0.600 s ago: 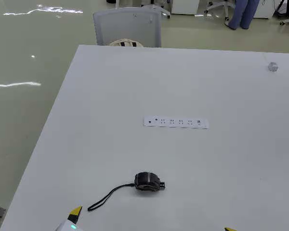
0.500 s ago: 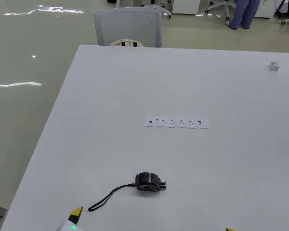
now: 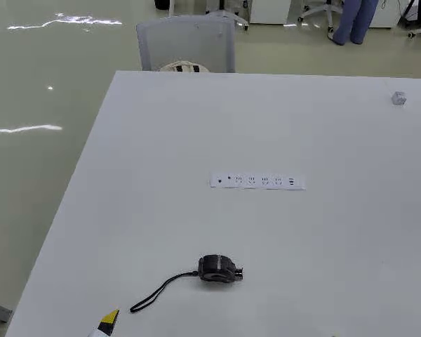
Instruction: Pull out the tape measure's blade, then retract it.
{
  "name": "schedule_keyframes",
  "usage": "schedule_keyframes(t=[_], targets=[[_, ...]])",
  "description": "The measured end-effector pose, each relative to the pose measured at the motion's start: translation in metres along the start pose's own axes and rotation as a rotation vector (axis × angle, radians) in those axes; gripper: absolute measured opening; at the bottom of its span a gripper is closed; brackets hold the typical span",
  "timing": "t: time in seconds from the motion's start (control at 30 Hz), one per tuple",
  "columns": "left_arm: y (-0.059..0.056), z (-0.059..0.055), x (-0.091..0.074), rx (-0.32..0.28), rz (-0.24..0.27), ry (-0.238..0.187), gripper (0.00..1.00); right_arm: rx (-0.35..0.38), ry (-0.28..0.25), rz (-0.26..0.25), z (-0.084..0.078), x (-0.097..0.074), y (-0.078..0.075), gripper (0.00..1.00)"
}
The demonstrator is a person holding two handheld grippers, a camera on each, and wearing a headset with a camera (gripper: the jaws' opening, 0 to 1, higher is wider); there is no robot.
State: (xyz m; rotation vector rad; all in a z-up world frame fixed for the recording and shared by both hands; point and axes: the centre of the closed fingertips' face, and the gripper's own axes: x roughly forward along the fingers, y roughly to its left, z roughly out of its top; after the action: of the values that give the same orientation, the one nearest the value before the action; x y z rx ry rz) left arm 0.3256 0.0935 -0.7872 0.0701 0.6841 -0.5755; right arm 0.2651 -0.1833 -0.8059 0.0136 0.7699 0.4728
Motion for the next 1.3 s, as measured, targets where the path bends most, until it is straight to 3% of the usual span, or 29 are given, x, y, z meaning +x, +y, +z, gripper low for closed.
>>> schedule_keyframes(t=[0.7,1.3], targets=[[-0.001,-0.005,0.006,0.001,-0.011,0.013,0.98,-0.046,-0.002,0.003,0.01,0.002,-0.008,0.78],[-0.007,0.003,0.024,0.038,-0.044,0.016,0.98,-0.073,0.009,0.02,0.015,0.012,-0.022,0.78]])
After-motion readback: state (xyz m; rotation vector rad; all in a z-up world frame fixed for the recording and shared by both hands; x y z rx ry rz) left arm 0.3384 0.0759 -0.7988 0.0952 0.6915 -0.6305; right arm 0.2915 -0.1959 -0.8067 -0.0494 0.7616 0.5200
